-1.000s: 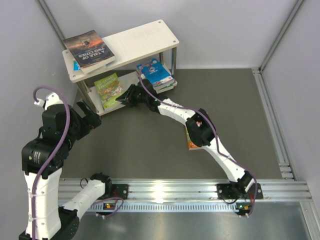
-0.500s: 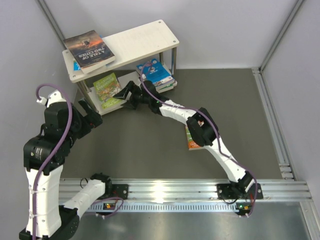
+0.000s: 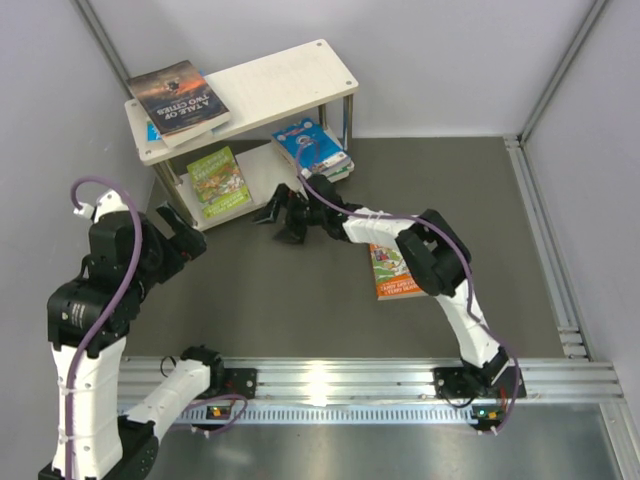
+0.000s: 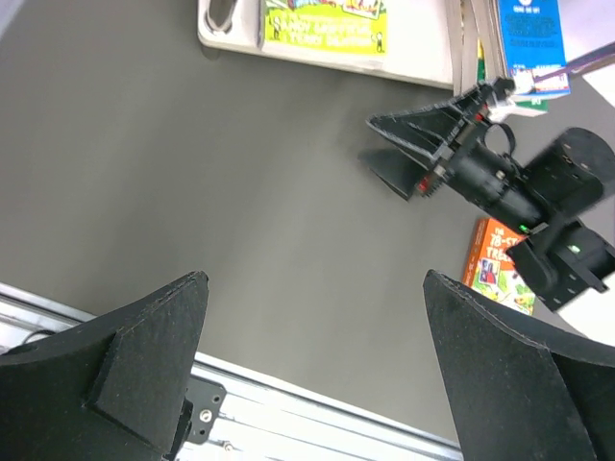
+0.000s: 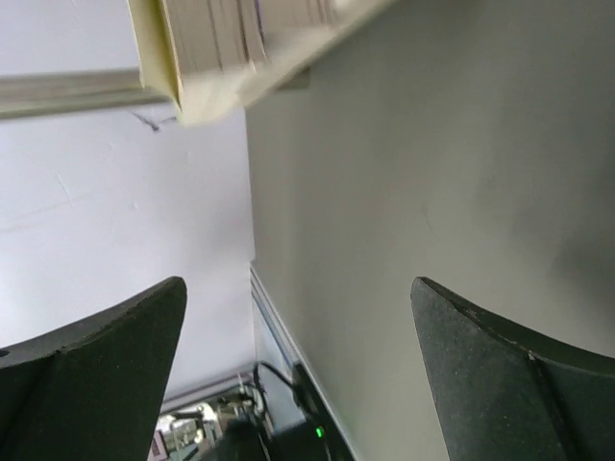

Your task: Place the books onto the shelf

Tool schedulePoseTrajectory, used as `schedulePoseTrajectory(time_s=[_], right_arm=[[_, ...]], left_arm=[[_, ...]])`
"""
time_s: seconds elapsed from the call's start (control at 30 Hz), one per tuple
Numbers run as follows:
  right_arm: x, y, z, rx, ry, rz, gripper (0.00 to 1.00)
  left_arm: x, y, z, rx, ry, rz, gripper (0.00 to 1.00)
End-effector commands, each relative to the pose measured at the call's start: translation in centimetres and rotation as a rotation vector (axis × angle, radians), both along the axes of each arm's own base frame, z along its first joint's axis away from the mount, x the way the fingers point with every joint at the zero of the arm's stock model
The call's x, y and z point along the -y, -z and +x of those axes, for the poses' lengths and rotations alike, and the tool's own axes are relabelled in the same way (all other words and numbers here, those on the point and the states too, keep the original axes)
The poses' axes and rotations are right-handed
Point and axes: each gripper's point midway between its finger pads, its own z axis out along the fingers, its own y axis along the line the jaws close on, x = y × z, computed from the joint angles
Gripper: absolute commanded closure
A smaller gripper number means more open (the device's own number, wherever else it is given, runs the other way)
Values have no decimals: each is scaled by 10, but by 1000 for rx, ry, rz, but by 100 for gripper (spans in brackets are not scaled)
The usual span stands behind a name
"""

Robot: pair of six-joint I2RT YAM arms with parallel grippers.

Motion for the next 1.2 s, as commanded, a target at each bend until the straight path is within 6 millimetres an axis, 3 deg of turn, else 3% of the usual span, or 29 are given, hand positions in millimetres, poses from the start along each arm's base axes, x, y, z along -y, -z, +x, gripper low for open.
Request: schedulePoseTrajectory(time_s=[0.0,0.03,0.1,0.27,0.43,0.47,0.53,0.57,0.6,0.63,0.67,0.7,0.73,0.77,0.83,0.87,0.93,0.97,1.03,1.07,1.17], right_arm=[[23,-49,-11,79,-30,49,0],[28,-73,-18,119,-40,74,0],[40,-73,-33,145,-78,46,0],[68,-115,-66,255,-150,27,0],[100,-146,-88,343,-184,-11,0],[114,-144,-83,359,-155,-40,0],[142,-141,-91,359,-135,-74,0],[165,-132,-85,363,-114,-131,0],[184,-135,-86,382,-88,-167,0],[202,-122,-85,368,-62,-233,0],[234,-111,-67,382,26,-341,0],[260,-97,-76,328,53,-418,0],[280,-89,-75,310,91,-466,0],[312,-78,-68,267,162,-534,0],[343,-67,-73,233,213,-570,0],[371,-57,-72,180,275,-617,0],[396,-47,-76,131,327,-663,0],[416,-41,-74,102,376,-699,0],[433,-27,-82,34,392,-749,0],[445,-21,-84,4,412,-778,0],[452,0,-88,-59,394,-796,0]], left_arm=[[6,15,-12,-61,22,-33,1],[9,16,-11,-57,34,-41,1],[15,17,-11,-50,63,-60,1],[16,29,-10,-53,59,-70,1],[38,31,7,-21,138,-142,2],[43,38,10,-38,154,-156,2],[56,42,20,-38,199,-197,2],[63,54,21,-73,215,-223,3],[66,59,22,-84,222,-241,3],[74,63,23,-97,251,-270,3],[79,68,29,-95,258,-293,3],[83,71,31,-95,267,-305,3],[86,73,35,-94,274,-316,3],[94,77,40,-95,291,-330,3],[105,85,48,-111,315,-335,3],[118,93,48,-133,343,-328,3],[139,98,58,-130,380,-302,2],[167,110,56,-180,447,-282,2],[190,119,68,-175,468,-248,1],[212,138,68,-233,505,-228,1],[256,171,75,-298,575,-217,1]])
